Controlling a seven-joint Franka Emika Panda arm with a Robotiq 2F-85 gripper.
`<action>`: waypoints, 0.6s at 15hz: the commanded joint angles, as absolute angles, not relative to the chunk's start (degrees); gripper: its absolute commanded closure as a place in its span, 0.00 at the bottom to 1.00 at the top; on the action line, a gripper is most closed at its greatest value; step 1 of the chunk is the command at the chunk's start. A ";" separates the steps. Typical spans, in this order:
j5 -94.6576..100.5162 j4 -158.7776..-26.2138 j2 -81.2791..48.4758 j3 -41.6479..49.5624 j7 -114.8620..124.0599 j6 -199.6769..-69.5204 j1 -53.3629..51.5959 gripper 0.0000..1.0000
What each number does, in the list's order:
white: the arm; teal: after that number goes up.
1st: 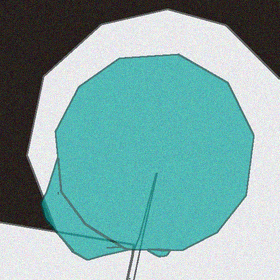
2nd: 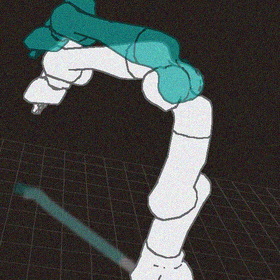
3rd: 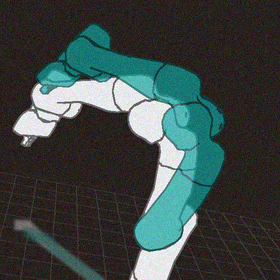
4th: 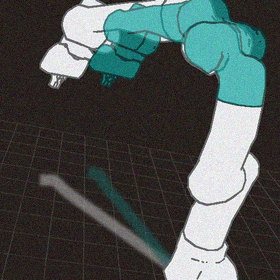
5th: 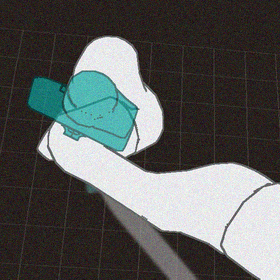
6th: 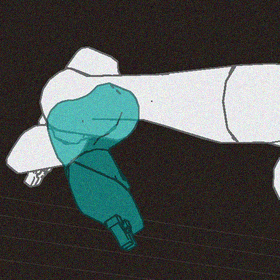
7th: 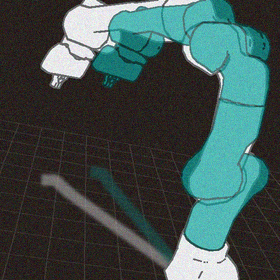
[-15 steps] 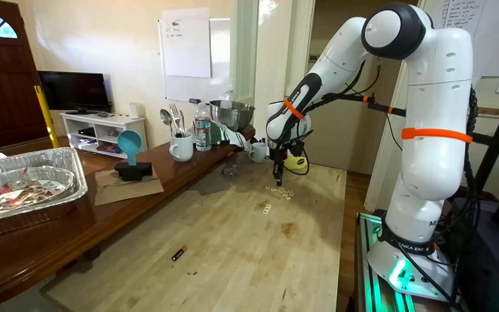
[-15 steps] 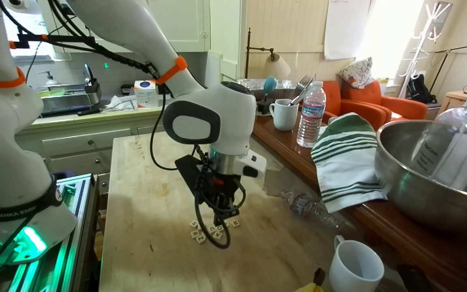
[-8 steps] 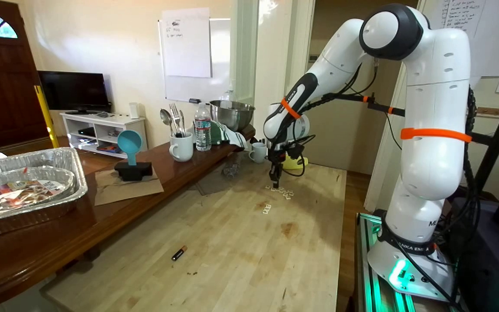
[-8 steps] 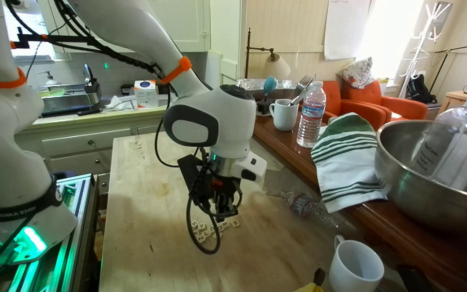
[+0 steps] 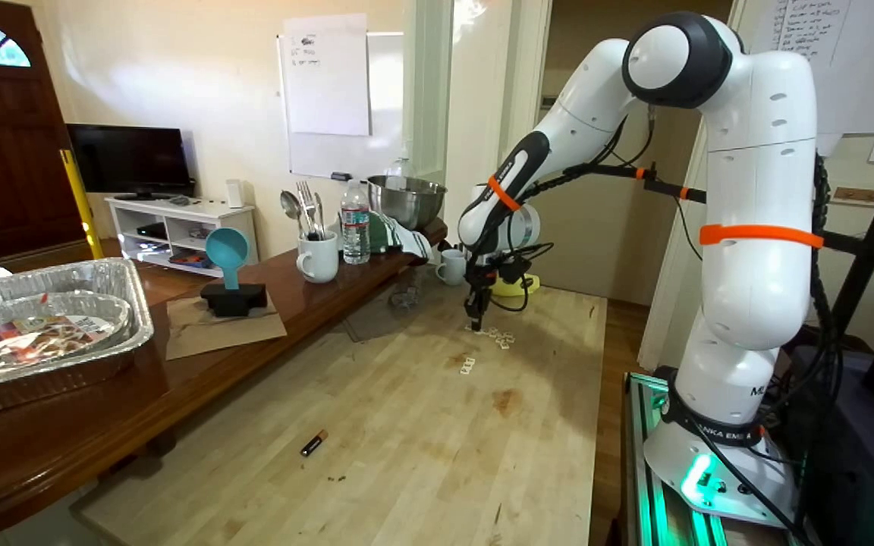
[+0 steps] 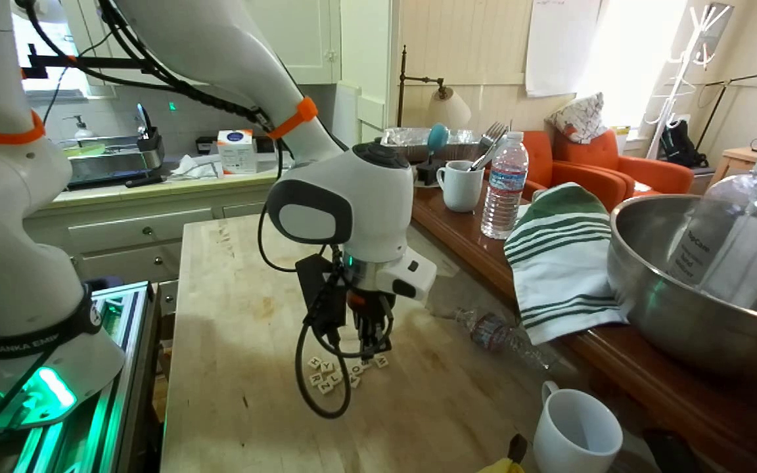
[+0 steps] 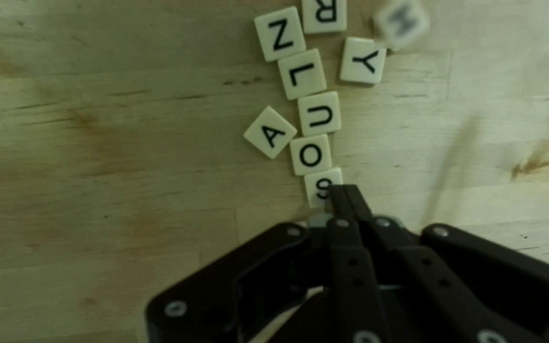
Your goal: Put one letter block to in the line to make a word
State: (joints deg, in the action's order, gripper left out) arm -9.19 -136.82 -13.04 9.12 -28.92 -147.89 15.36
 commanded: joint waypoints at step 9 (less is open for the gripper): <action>-10.44 -137.22 -13.67 8.18 -25.79 -149.75 16.67 1.00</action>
State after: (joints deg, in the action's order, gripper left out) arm -9.24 -136.81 -13.11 9.06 -25.98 -148.33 15.74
